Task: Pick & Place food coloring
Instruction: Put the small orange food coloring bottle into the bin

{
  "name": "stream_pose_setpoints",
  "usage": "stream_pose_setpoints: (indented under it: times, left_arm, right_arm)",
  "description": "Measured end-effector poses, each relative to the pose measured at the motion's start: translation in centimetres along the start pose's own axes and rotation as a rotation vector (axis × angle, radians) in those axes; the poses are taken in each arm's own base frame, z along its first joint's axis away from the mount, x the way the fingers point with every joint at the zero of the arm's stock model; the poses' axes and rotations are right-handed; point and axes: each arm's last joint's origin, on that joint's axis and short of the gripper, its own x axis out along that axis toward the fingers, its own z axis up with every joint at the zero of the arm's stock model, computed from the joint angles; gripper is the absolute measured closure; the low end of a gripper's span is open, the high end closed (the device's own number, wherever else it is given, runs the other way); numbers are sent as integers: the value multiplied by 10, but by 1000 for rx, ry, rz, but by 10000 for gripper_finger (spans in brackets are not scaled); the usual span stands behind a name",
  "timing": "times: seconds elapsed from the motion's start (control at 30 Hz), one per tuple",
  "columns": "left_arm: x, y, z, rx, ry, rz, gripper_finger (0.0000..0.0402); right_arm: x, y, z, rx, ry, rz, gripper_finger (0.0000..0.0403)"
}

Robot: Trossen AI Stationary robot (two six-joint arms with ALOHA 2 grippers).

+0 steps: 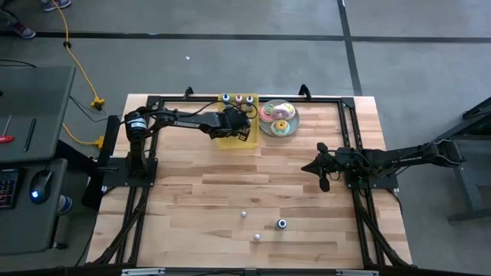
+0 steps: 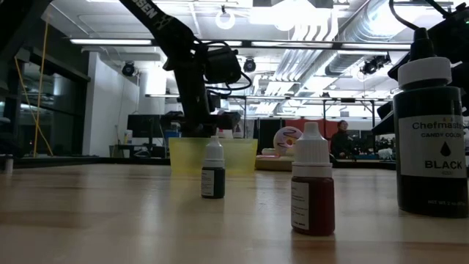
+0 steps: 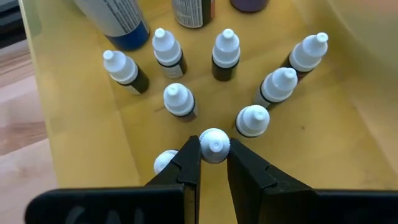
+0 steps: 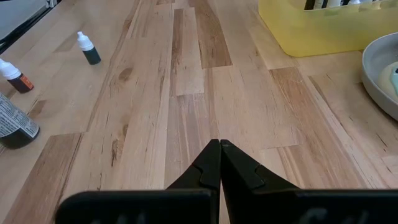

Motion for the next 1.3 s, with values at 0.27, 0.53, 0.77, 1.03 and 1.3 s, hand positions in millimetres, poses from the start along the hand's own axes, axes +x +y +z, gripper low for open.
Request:
stream_pose_setpoints:
  times: [0.27,0.53,0.77,1.03,1.3]
  left_arm:
    - [0,-1,-1,0,17,-18,357]
    - [0,-1,-1,1,20,-20,352]
    - [0,-1,-1,2,31,-28,305]
    - [0,-1,-1,2,31,-28,285]
    - [-1,-1,0,50,30,-29,284]
  right_arm:
    - [0,0,0,0,0,-1,402]
    - [0,0,0,0,0,0,402]
    - [0,0,0,0,0,-1,402]
    - [0,0,0,0,0,0,402]
    - [0,0,0,0,0,0,402]
